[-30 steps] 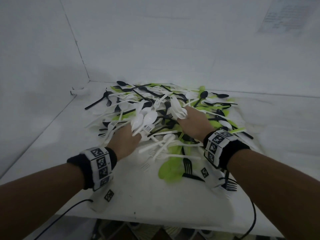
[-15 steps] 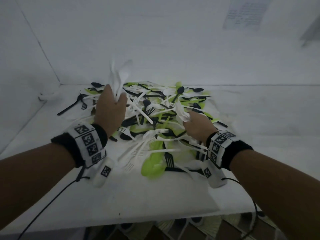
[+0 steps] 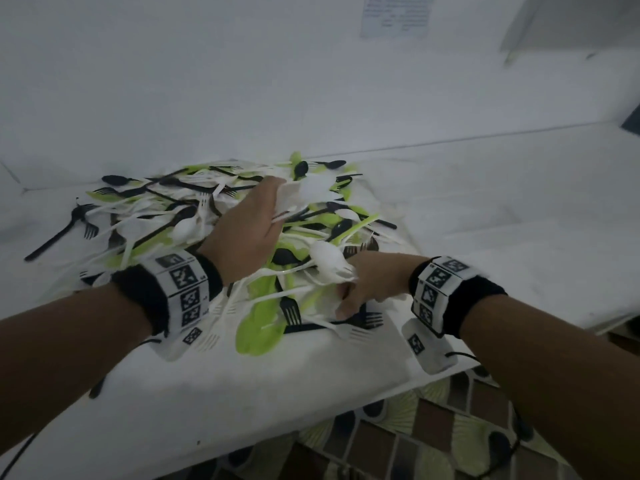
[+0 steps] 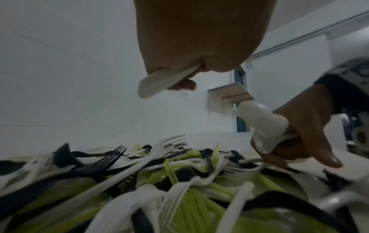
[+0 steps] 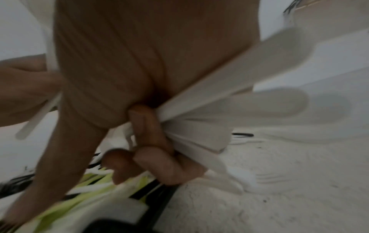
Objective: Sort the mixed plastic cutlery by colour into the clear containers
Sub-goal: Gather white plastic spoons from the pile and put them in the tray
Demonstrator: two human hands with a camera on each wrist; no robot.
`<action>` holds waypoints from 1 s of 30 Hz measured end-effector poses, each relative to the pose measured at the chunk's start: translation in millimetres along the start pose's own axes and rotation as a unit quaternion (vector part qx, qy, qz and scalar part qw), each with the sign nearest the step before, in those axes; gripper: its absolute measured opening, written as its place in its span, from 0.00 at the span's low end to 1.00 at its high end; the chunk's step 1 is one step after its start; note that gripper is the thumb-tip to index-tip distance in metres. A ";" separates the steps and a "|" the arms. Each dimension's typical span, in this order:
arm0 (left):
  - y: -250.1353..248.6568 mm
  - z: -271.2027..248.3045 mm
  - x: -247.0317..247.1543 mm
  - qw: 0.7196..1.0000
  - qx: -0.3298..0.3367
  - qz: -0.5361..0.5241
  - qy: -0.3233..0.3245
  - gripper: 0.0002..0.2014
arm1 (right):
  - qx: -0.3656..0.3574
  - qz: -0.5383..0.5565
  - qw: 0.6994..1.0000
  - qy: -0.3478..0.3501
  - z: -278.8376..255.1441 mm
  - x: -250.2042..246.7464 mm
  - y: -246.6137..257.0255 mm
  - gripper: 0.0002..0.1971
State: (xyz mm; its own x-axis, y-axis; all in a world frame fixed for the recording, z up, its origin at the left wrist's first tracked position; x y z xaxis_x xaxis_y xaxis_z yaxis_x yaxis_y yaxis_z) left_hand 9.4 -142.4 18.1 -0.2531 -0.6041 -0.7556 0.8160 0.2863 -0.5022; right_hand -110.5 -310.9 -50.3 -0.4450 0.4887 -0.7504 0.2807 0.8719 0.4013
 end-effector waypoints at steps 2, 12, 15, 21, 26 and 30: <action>2.5 -5.3 13.4 0.999 -0.001 0.007 0.045 0.15 | -0.002 -0.054 0.999 -0.009 0.9 3.6 0.4 0.19; 27.1 -29.4 29.1 0.994 -0.034 0.030 0.102 0.09 | -0.026 -0.106 0.986 -0.123 10.2 -4.2 -1.9 0.19; 31.4 -32.6 26.5 0.994 -0.047 0.018 0.094 0.11 | -0.033 -0.116 0.983 -0.136 15.8 -4.1 -1.8 0.18; 33.4 -32.5 20.7 0.994 -0.059 -0.017 0.089 0.12 | -0.058 0.004 0.983 -0.173 20.9 -14.6 -1.8 0.14; 27.6 -34.2 24.5 0.988 -0.083 -0.049 0.123 0.08 | -0.058 0.250 0.934 -0.247 13.5 -38.8 0.8 0.12; 16.4 -23.1 27.1 0.984 -0.110 -0.093 0.103 0.16 | -0.042 0.404 0.860 -0.310 11.9 -57.8 3.4 0.11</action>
State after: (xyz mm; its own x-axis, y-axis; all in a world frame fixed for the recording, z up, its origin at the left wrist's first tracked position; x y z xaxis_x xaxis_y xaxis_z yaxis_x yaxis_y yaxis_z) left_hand 3.9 -136.9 -20.4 -0.5058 -0.5050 -0.6994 0.6183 0.3532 -0.7022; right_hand -73.7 -336.5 -11.8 0.4123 0.8476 -0.3341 0.2115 0.2676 0.9400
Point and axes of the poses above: each hand's wrist, its own z-axis towards the middle knuckle, its own x-axis out of the palm, y = z × x, the point moved 5 cm from there along z, towards the middle knuckle, and after that the axes turned 6 degrees about -z, right-handed, at the moved point
